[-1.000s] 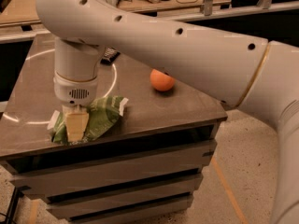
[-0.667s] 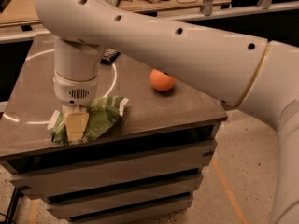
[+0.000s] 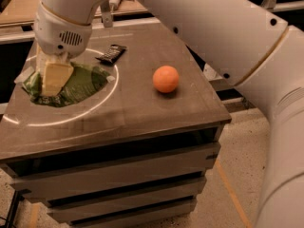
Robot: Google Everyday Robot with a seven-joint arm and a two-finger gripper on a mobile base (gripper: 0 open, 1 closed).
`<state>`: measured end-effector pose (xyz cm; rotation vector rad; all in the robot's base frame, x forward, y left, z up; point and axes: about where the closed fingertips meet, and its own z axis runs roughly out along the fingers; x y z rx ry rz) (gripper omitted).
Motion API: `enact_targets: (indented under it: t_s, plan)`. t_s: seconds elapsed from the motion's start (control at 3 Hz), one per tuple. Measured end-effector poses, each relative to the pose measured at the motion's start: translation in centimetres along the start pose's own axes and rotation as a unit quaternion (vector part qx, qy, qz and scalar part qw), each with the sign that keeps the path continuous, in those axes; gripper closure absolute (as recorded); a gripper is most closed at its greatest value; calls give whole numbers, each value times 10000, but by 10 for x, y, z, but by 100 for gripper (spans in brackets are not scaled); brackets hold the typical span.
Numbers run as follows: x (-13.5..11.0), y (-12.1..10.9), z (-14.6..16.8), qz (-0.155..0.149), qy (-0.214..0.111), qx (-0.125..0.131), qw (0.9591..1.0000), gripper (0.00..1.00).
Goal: Pick green jalapeno chip bag
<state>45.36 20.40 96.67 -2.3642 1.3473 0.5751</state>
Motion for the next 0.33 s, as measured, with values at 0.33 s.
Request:
enact_targets:
  t_s: [0.33]
  plan:
    - [-3,-3,-4,13,-29,99,9999,100]
